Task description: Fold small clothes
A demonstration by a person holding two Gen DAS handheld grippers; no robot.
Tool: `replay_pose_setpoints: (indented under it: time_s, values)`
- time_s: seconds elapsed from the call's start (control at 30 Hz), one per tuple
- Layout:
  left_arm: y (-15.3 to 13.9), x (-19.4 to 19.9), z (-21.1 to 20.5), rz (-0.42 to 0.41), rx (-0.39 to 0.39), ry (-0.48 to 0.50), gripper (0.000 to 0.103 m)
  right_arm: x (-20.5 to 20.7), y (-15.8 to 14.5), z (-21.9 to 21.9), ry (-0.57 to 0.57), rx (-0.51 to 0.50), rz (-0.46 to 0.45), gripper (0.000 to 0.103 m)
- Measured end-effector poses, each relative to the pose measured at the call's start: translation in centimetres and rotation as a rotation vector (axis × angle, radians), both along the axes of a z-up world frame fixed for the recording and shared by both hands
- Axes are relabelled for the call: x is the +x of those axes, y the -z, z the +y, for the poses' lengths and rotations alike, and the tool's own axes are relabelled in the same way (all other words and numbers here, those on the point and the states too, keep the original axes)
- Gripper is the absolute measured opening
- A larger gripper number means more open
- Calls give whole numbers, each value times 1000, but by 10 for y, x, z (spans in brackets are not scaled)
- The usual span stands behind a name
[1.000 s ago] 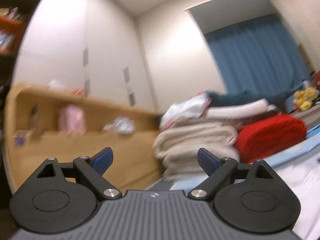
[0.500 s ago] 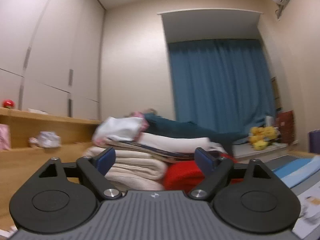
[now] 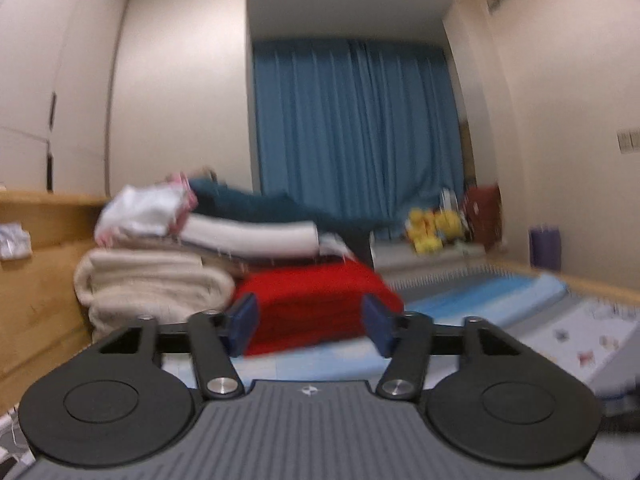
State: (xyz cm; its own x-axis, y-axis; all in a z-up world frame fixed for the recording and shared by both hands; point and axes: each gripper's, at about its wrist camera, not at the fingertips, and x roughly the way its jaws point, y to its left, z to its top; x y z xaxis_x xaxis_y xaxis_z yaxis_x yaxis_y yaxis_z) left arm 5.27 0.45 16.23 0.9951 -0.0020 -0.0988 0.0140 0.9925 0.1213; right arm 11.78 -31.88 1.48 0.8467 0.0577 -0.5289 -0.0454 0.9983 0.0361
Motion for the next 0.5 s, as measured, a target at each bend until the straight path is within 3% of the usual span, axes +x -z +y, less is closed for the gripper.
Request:
replay_pose_setpoints:
  time_s: [0.07,0.13,0.23,0.33,0.43,0.5]
  values:
    - [33,5,14,80,-1,9,39,11,5,2,0,0,20,38]
    - [71,14,33,170,-50,-1,39,23,12,2,14,16,56,38]
    - [115,56,71,481,-180,-37,39,45,31,-1,25,100,168,39]
    - [153,84,106,668,-285,-154,39,71,57,0,28,197,327,49]
    - [187,98,124,798,-370,-209,46,91,80,12,-6,239,434,55]
    - [207,107,126,883,-352,-259,61,104,97,26,-28,186,504,59]
